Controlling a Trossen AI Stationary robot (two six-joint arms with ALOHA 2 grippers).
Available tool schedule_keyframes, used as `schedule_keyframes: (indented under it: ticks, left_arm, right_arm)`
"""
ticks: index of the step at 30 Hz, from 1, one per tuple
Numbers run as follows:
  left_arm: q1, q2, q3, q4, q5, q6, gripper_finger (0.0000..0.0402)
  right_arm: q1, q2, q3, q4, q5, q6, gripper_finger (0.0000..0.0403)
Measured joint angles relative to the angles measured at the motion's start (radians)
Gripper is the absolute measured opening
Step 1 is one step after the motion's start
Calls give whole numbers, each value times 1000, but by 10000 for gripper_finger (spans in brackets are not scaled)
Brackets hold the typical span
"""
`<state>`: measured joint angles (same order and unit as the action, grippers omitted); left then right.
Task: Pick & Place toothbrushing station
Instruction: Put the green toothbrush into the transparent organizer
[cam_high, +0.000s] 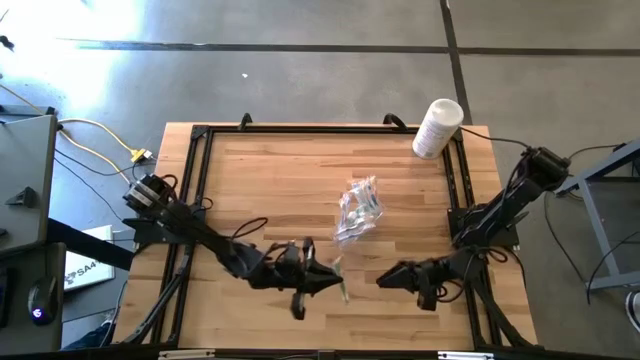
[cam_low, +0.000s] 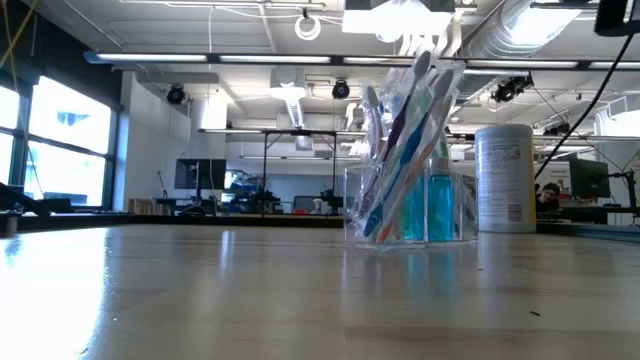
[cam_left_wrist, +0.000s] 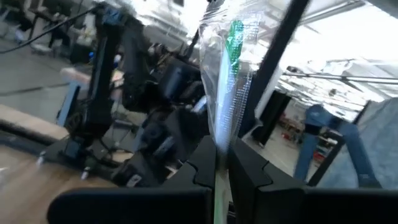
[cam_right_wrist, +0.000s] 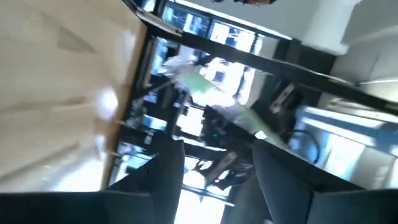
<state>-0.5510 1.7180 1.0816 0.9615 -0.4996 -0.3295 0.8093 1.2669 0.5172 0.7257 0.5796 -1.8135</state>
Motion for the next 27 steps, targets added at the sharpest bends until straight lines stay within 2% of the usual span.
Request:
schedule_keyframes:
  ticks: [3,7,14,27]
  left_arm:
    - [31,15,26,-44,21,-53,11]
    - [69,18,37,-69,75,-114,11]
    - [73,18,38,-92,79,-146,12]
    - [73,17,37,-199,120,-208,12]
  right_arm:
    - [0,51,4,89,19,-93,183]
    - [0,145,72,58,48,-97,183]
    - [-13,303,208,5,149,-154,183]
    - [-53,310,287,-115,129,-207,183]
